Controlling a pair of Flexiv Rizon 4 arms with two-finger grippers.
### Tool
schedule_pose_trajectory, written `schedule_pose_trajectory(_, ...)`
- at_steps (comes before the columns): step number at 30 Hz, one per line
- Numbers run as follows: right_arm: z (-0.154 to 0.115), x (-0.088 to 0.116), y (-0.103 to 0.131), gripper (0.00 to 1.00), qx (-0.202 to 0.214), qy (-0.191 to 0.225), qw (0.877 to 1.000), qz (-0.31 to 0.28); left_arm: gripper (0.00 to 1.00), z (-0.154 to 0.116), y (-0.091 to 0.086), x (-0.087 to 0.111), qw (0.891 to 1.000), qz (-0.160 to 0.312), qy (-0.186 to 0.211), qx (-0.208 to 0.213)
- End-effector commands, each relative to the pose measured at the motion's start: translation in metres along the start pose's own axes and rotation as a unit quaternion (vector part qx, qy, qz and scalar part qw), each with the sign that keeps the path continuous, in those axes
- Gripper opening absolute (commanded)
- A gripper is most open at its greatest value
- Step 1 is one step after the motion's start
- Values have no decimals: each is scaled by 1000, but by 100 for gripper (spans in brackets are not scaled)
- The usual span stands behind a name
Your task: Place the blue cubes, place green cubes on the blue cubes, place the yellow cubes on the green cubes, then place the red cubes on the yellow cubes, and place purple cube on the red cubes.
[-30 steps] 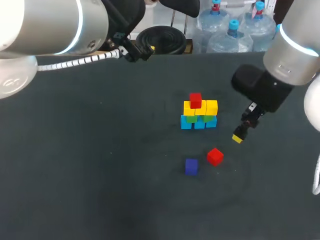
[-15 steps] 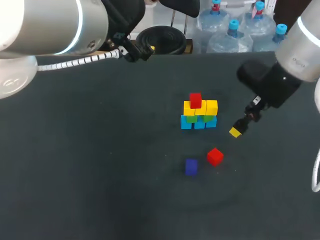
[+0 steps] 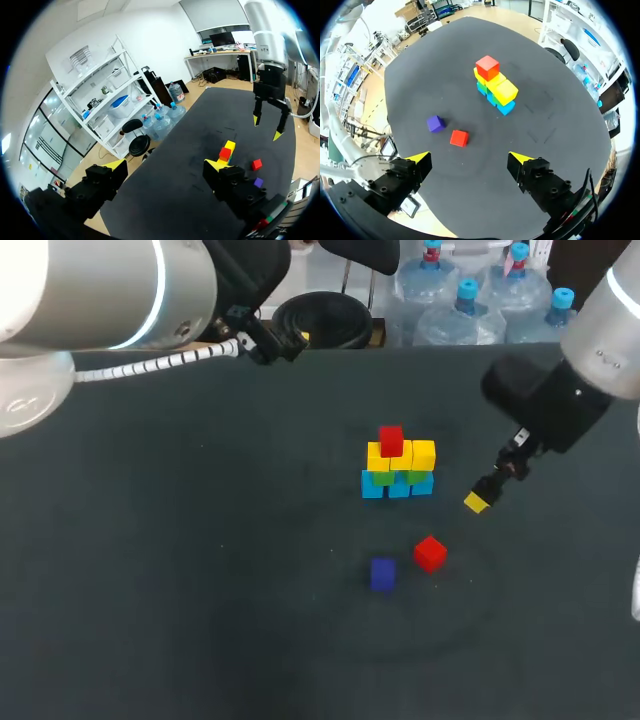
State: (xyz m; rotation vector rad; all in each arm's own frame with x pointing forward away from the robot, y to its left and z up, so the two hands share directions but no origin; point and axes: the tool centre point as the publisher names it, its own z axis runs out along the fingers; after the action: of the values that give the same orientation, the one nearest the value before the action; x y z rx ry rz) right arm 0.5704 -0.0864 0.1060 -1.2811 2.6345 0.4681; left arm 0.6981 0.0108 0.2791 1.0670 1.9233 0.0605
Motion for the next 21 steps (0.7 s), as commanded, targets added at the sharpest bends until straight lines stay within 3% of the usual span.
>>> schedule_pose_trajectory(1, 27, -8, -2, 100, -15, 20, 1000, -6, 100, 0, 0, 0, 1000, 0, 0, -1)
schedule_pose_trajectory(11, 47, 4, 5, 100, -20, 53, 998, 7, 100, 0, 0, 0, 1000, 0, 0, -1)
schedule_pose_trajectory(21, 57, -4, 55, 100, 74, 121, 990, 13, 100, 0, 0, 0, 1000, 0, 0, -1)
